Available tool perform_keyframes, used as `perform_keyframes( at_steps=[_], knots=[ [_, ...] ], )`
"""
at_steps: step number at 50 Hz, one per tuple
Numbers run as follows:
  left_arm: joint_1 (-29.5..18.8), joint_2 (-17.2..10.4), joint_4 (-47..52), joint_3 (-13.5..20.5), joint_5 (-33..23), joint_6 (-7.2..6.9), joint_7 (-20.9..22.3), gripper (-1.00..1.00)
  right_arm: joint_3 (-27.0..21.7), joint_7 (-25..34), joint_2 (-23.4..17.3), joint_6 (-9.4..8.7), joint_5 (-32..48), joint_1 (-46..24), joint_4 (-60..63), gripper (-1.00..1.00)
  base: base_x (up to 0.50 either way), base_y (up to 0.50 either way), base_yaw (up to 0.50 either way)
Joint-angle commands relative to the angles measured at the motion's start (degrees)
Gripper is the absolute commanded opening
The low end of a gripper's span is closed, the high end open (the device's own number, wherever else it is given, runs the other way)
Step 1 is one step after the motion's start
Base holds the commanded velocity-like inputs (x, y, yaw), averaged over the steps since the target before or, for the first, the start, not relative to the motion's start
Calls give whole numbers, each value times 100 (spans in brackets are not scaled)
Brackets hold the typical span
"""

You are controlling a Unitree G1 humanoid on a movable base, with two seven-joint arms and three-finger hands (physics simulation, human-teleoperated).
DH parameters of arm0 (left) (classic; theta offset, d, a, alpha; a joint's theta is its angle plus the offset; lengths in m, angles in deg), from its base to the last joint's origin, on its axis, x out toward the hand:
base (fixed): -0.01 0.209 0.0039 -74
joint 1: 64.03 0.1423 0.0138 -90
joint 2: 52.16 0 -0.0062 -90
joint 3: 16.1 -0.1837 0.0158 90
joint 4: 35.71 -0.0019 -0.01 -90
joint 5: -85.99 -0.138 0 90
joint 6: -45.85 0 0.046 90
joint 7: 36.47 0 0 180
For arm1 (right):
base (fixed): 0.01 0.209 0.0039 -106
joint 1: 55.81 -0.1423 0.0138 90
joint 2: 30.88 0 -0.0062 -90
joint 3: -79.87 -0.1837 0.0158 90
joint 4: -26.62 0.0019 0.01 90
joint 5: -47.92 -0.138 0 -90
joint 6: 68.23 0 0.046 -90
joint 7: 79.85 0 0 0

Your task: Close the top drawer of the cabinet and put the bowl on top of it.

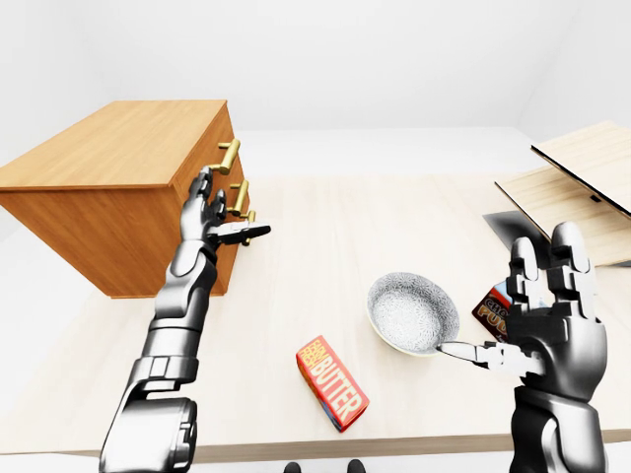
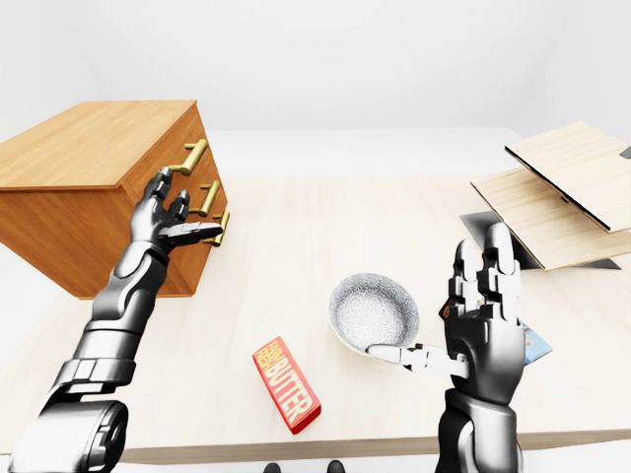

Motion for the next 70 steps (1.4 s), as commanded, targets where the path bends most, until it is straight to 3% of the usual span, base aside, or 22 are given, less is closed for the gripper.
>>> perform_keyframes(
  at_steps=[1,11,18,35,42,52,61,70],
  knots=[
    [162,-403,68,1178,186,0,-482,100,16,-11,-6,0,10,-1,-7,100,0,0,0],
    [193,-424,43,1238,267,0,-736,100,11,-29,-14,0,7,-19,13,100,0,0,0],
    [246,-571,-45,1458,624,0,-1223,100,17,-13,-3,0,10,1,-6,100,0,0,0],
    [573,-743,183,1687,1482,0,-1861,100,22,-33,-18,0,25,-26,-5,100,0,0,0],
    [623,-736,257,1640,1538,0,-1863,100,32,-44,-23,0,32,-32,1,100,0,0,0],
    [1036,-536,1062,1587,1360,0,-1999,100,38,-50,-39,0,36,-48,-35,100,0,0,0],
    [1863,-133,2757,1704,1328,0,-2130,100,77,-58,-31,0,65,-33,-59,100,0,0,0],
    [2160,122,3706,1686,1212,0,-2071,100,101,-74,-36,0,78,-23,-41,100,0,0,0]
  ],
)
